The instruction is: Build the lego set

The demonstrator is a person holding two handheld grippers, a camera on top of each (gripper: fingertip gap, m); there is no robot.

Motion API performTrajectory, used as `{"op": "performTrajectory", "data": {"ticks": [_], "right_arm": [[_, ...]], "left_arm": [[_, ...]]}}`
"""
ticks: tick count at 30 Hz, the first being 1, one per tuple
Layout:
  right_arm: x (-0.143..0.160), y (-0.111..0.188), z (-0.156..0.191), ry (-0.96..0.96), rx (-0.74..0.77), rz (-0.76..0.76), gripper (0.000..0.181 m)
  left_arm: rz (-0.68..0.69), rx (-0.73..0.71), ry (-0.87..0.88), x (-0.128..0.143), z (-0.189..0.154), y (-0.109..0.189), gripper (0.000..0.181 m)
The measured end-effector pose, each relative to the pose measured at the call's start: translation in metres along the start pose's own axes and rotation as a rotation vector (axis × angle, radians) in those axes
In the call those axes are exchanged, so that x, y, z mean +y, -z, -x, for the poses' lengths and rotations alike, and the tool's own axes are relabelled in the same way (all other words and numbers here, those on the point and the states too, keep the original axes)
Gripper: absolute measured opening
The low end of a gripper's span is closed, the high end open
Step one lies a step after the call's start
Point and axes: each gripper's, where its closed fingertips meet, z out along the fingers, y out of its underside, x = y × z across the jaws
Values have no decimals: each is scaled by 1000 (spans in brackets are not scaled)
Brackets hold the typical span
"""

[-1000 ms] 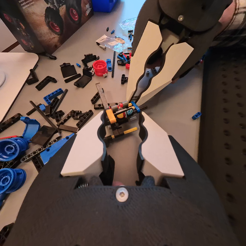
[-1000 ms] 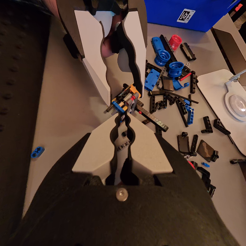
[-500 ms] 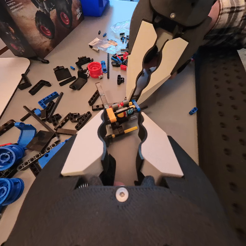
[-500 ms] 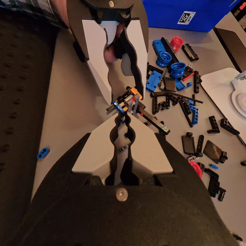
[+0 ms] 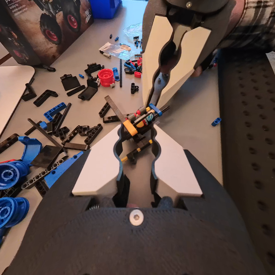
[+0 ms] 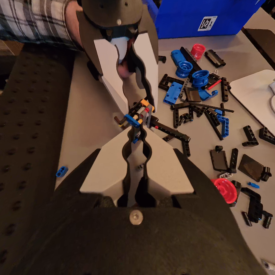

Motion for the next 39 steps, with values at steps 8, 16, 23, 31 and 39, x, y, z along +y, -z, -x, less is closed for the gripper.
{"op": "performTrajectory", "data": {"ticks": [8,16,23,31,39], "right_arm": [[4,-2,2,-14,28,19,5],[7,10,2,-66,39,29,8],[4,5,4,-107,25,-7,10],[6,8,6,-214,-58,-44,7],[7,7,4,-253,-48,-41,6]], "left_arm": [[11,-15,-29,1,-2,-3,30],[27,-59,-96,2,-3,-4,28],[20,-51,-90,1,-5,-6,28],[23,-57,-113,1,-6,-7,27],[28,-74,-117,1,-6,-8,27]]}}
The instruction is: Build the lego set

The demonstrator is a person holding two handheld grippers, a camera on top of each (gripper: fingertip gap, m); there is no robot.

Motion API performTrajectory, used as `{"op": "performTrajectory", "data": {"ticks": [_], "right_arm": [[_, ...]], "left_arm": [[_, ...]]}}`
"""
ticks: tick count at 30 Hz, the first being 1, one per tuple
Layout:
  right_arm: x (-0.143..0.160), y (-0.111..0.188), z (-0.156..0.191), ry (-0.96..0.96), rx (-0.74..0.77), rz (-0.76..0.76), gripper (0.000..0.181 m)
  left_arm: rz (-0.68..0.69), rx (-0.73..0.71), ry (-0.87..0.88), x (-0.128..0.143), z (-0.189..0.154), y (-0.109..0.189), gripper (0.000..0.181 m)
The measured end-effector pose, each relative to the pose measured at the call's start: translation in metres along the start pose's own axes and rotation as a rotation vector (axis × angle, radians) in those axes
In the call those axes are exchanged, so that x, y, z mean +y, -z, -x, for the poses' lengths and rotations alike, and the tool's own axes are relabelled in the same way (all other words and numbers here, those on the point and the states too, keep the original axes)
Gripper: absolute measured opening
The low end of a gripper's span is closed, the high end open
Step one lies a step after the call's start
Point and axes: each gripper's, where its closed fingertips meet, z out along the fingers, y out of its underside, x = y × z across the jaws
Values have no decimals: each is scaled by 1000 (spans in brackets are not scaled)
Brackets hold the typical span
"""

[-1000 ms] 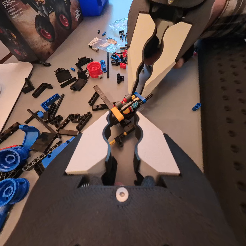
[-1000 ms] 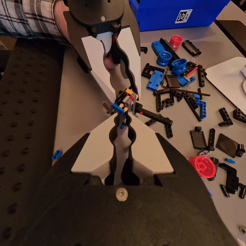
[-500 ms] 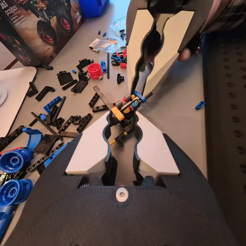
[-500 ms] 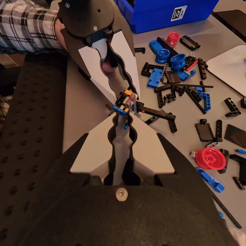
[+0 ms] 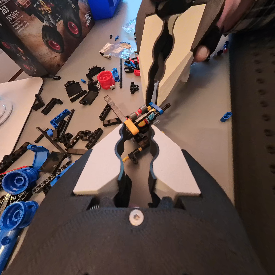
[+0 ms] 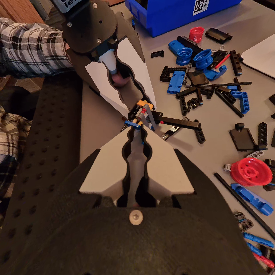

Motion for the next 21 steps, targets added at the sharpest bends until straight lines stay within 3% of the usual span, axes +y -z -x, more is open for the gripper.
{"op": "performTrajectory", "data": {"ticks": [15,21], "right_arm": [[-2,-3,-7,-121,72,-16,4],[-1,2,-7,12,77,12,9]], "left_arm": [[18,-74,27,1,7,-2,27],[26,-81,-4,0,7,-4,27]]}}
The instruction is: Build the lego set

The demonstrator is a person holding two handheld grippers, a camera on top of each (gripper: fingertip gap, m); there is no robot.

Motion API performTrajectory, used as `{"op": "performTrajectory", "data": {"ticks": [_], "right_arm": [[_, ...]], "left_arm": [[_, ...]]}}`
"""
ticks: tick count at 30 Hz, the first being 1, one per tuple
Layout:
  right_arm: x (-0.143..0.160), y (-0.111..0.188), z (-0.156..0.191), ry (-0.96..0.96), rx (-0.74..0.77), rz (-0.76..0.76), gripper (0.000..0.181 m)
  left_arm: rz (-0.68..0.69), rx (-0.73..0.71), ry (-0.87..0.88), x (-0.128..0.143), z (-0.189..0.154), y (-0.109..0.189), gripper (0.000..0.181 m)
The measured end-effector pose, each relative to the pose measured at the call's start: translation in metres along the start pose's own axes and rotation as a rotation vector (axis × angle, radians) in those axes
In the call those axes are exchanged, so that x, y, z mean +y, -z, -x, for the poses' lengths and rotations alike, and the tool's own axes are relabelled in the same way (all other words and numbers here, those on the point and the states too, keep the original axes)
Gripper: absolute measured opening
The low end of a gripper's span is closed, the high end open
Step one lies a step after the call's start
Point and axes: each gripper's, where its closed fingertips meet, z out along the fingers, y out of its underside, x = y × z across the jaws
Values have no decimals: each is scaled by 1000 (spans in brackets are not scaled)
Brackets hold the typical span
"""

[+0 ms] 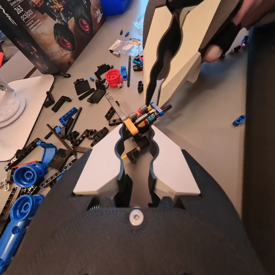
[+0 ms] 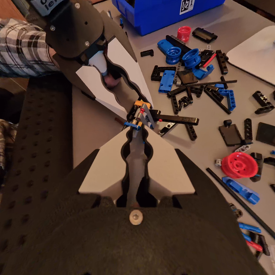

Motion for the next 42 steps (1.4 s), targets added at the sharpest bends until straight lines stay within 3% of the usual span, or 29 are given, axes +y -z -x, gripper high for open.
{"op": "performTrajectory", "data": {"ticks": [4,31,42], "right_arm": [[-3,3,2,60,14,-2,15],[1,6,-8,91,68,-9,0],[1,4,0,153,-6,-29,4]], "left_arm": [[-4,13,13,-1,0,0,27],[-7,7,39,-1,3,-2,27],[-13,24,29,-2,-1,-2,28]]}}
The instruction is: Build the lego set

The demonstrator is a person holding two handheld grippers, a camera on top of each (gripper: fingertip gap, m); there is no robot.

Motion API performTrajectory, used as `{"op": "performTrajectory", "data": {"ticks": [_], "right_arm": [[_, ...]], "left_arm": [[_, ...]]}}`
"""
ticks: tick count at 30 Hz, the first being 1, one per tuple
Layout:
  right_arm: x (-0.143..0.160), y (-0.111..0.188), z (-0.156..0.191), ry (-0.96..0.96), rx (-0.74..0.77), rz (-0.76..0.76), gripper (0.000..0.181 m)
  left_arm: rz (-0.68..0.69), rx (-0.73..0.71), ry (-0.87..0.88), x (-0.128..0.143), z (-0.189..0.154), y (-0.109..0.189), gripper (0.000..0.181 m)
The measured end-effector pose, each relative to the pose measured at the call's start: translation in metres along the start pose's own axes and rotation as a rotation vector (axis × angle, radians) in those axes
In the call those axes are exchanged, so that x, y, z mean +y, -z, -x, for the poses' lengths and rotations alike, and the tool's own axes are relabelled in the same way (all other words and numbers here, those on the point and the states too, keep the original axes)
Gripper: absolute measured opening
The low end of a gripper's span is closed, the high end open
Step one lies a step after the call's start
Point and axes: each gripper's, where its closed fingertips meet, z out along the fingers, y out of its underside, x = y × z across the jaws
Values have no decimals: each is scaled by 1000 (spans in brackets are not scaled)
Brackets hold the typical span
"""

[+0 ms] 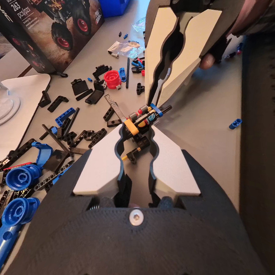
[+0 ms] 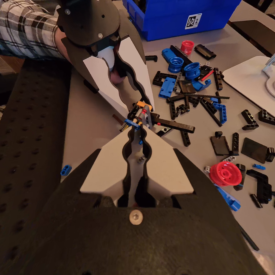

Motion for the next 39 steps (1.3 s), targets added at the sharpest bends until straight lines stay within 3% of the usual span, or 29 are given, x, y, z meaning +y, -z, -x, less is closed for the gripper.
{"op": "performTrajectory", "data": {"ticks": [6,24,27,30,39], "right_arm": [[0,0,1,45,-97,-3,2],[-1,-5,-1,162,-111,17,2],[-1,-4,-1,174,-103,11,2],[1,-5,2,170,-121,17,1],[2,-8,3,141,-140,28,1]], "left_arm": [[-3,16,2,0,-1,0,27],[3,45,5,1,3,1,28],[9,49,-8,1,2,1,31],[4,104,12,0,-6,3,48],[2,102,30,0,-6,1,41]]}}
